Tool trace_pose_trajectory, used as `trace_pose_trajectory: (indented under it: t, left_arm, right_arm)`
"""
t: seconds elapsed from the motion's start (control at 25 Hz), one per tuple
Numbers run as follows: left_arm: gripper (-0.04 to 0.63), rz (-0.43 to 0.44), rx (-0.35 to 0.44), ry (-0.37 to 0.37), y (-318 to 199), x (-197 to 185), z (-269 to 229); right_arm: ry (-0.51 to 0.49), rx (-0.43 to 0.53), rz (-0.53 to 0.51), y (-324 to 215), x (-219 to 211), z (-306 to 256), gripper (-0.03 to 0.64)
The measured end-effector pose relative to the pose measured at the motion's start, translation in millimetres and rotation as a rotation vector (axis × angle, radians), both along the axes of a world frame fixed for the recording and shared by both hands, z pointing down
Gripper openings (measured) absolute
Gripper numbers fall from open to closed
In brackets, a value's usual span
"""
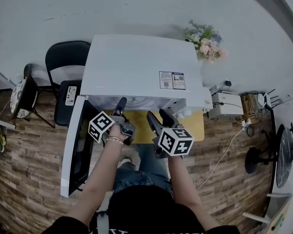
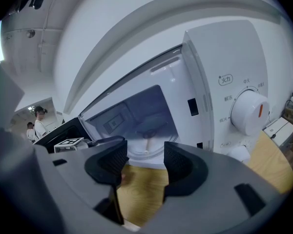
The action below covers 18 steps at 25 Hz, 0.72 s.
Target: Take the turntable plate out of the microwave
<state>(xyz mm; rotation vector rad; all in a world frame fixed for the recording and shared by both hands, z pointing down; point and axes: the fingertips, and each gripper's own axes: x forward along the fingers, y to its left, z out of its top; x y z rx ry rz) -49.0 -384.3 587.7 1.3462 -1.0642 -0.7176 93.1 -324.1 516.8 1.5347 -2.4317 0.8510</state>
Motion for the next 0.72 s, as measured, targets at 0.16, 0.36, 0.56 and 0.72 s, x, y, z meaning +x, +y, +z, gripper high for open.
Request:
trace_pose_trajectory:
  t: [0.16, 0.36, 0.56, 0.72]
  left_arm:
    - [0.285, -0.062, -0.002, 0.039, -1.5, 0.5, -0.3]
    - [0.281, -0.141, 0.015, 0.039, -1.9, -0.5, 1.7]
    - [0.205, -0.128, -0.028, 0.001, -2.6, 0.9, 11.7]
    - [0.058, -0.102, -0.115, -0.057, 0.5, -1.9, 27.9]
  right_arm:
    - [0.003, 0.000, 0.001, 0.3, 1.5, 1.1, 0.247]
    - [0.002, -0.009, 0.014, 1.3, 6.1, 5.7, 0.245]
    - [-0.010, -0.016, 0.024, -0.6, 10.5, 9.6, 0.242]
    - [-0.024, -0.023, 0.021, -3.2, 8.9, 11.9, 0.239]
